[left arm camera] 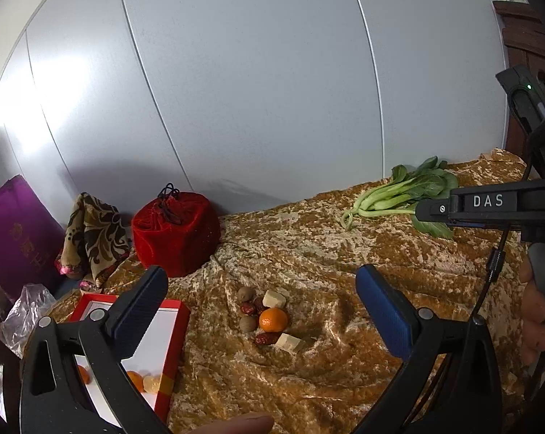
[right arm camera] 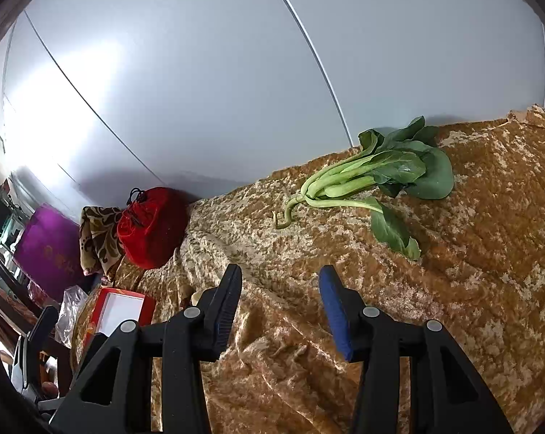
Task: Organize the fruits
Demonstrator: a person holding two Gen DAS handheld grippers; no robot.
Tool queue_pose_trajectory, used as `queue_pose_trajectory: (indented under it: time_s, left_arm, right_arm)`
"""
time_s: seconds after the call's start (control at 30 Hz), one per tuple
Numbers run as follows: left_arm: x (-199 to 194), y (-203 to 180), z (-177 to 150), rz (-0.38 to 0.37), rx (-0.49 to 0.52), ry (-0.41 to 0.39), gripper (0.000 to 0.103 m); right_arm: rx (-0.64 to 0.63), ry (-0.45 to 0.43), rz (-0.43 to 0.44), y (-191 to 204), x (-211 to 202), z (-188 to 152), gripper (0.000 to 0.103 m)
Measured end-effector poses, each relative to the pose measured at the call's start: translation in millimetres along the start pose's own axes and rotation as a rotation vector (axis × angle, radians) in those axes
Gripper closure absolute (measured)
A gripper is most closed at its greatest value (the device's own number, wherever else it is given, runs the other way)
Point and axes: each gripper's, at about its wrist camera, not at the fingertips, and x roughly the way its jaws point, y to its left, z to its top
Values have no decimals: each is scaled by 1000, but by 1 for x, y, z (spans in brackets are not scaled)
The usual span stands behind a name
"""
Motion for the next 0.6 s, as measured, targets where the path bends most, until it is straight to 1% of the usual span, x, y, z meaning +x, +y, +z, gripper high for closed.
queue_pose_trajectory:
  time_s: [0.17,0.4,0.6]
  left_arm:
    - [5,-13,-3,-55,18,23,0]
    - [3,-30,-3,-74,58,15,0]
    - [1,-35,-3,-82,69,7,0]
  right_arm:
    - [16,-2,5,-4,-2,1,56]
    - [42,-16,7,-10,-7,3,56]
    - [54,-24,7,-14,-10,5,56]
